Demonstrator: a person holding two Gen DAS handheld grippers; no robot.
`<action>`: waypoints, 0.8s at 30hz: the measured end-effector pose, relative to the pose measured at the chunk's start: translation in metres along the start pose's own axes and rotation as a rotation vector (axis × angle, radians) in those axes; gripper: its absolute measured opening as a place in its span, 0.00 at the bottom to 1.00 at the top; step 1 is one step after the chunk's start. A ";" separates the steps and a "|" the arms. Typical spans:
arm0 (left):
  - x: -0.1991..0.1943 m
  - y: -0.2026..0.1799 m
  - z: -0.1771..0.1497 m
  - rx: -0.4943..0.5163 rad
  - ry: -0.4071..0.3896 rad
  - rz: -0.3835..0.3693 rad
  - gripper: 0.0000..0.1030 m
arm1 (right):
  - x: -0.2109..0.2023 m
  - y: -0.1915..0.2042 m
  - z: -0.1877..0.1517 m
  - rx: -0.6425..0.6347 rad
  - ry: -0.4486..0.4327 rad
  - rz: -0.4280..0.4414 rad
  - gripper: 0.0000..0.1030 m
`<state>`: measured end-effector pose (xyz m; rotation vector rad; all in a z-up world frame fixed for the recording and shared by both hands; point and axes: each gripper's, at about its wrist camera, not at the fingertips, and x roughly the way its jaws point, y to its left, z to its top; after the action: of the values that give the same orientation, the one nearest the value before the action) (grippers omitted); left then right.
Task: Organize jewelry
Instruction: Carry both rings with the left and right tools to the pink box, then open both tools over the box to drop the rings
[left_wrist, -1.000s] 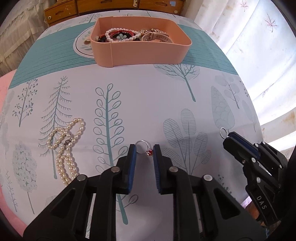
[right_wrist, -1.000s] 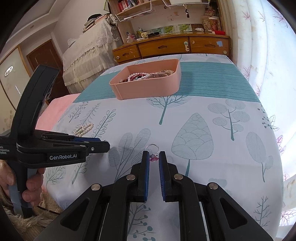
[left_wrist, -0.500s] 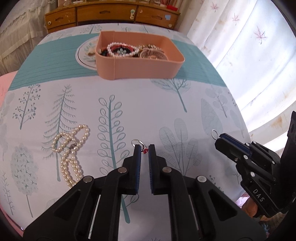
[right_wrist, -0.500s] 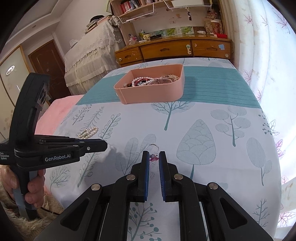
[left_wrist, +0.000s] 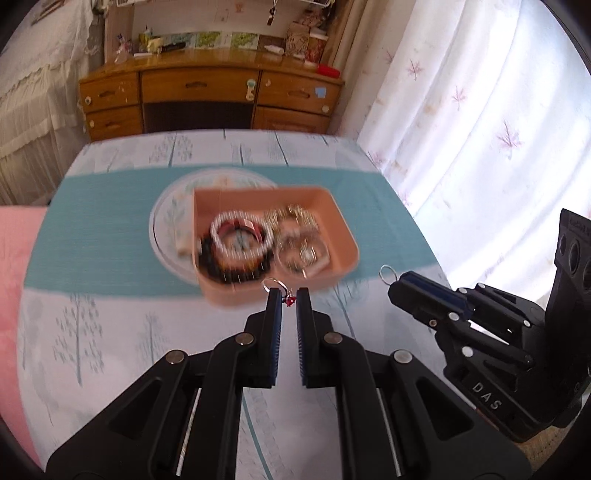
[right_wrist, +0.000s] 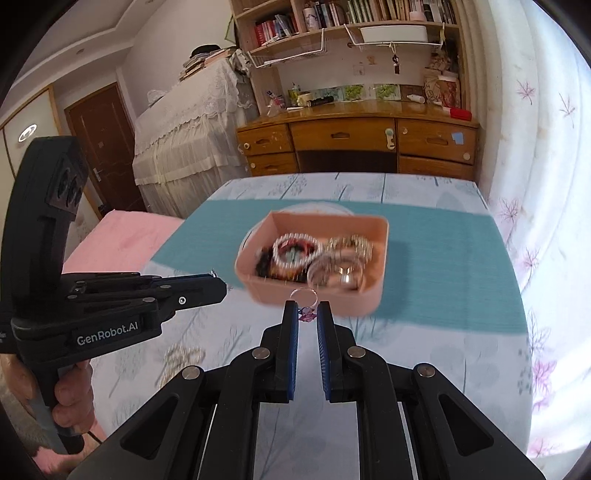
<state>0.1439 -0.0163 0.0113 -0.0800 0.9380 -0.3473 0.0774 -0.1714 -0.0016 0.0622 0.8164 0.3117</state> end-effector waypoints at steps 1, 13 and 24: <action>0.004 0.002 0.010 0.002 0.001 -0.005 0.05 | 0.008 -0.002 0.012 0.009 0.012 -0.015 0.10; 0.074 0.027 0.062 -0.057 0.148 -0.045 0.06 | 0.098 -0.044 0.090 0.190 0.227 -0.004 0.10; 0.059 0.041 0.049 -0.062 0.166 -0.027 0.55 | 0.116 -0.049 0.087 0.233 0.257 0.013 0.11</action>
<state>0.2258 -0.0010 -0.0143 -0.1226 1.1126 -0.3540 0.2267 -0.1786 -0.0326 0.2493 1.1060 0.2382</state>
